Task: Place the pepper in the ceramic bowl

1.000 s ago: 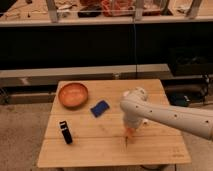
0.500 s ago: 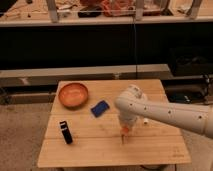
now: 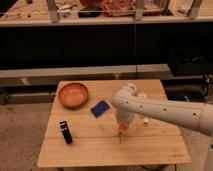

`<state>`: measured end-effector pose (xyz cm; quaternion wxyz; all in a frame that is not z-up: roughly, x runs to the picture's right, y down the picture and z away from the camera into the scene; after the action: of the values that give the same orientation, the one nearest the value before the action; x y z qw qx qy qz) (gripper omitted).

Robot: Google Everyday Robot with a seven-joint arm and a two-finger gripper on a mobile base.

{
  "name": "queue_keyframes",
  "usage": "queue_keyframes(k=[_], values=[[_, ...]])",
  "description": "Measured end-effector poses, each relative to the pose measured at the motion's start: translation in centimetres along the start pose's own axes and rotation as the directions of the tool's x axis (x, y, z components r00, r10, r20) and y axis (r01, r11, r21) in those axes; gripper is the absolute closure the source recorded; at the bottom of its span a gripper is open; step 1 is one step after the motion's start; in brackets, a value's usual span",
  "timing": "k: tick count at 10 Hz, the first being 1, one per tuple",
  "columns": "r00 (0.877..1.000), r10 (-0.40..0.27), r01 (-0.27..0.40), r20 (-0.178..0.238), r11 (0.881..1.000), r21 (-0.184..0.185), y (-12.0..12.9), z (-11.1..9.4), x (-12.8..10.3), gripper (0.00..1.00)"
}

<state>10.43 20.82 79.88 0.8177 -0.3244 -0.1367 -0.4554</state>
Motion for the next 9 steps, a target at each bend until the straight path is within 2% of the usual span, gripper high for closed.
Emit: queue_keyframes(k=[2,9], values=[[1.0,0.001,-0.001,-0.002,1.0,0.001,-0.3,-0.1,0.3,1.0],[0.999,-0.03,0.03,-0.017,1.0,0.002,-4.3,-0.7,1.3,1.0]])
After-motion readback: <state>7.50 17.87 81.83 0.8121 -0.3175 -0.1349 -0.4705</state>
